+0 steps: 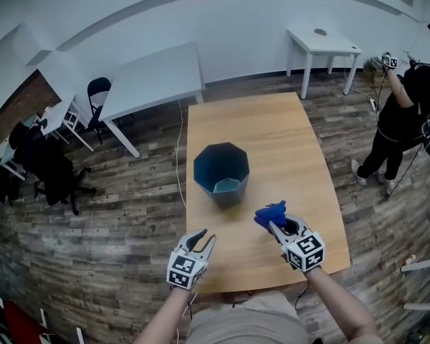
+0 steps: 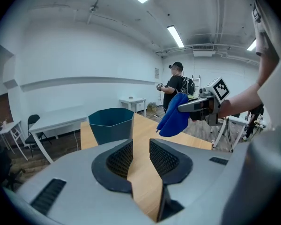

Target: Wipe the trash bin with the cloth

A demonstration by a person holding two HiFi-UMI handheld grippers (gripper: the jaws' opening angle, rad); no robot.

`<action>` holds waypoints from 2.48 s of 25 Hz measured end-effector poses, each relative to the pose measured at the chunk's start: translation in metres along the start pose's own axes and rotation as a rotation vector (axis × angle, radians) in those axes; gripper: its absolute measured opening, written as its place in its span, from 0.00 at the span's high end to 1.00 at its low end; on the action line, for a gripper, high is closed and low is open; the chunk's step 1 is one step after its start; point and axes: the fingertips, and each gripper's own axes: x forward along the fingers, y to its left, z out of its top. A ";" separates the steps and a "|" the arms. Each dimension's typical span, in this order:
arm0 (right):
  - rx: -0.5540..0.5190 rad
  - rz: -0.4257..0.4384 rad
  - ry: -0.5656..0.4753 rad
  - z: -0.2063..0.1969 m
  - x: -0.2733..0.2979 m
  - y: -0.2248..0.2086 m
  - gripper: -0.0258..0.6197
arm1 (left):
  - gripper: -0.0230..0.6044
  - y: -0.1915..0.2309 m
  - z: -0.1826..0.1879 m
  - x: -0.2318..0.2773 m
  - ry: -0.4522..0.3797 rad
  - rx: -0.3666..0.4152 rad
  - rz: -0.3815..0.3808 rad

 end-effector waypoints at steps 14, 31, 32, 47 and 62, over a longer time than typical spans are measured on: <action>-0.071 -0.074 -0.016 -0.024 -0.073 0.148 0.84 | 0.77 -0.039 -0.043 -0.134 -0.037 0.047 -0.038; -0.105 -0.086 -0.026 -0.061 -0.164 0.283 0.84 | 0.77 -0.113 -0.105 -0.244 -0.086 0.039 -0.067; -0.108 -0.084 -0.026 -0.062 -0.168 0.287 0.84 | 0.77 -0.115 -0.105 -0.249 -0.089 0.043 -0.064; -0.125 -0.050 -0.008 -0.076 -0.182 0.293 0.84 | 0.78 -0.145 -0.115 -0.253 -0.044 0.170 -0.067; -0.116 -0.041 0.044 -0.104 -0.191 0.249 0.84 | 0.79 -0.172 -0.133 -0.214 0.026 0.115 -0.081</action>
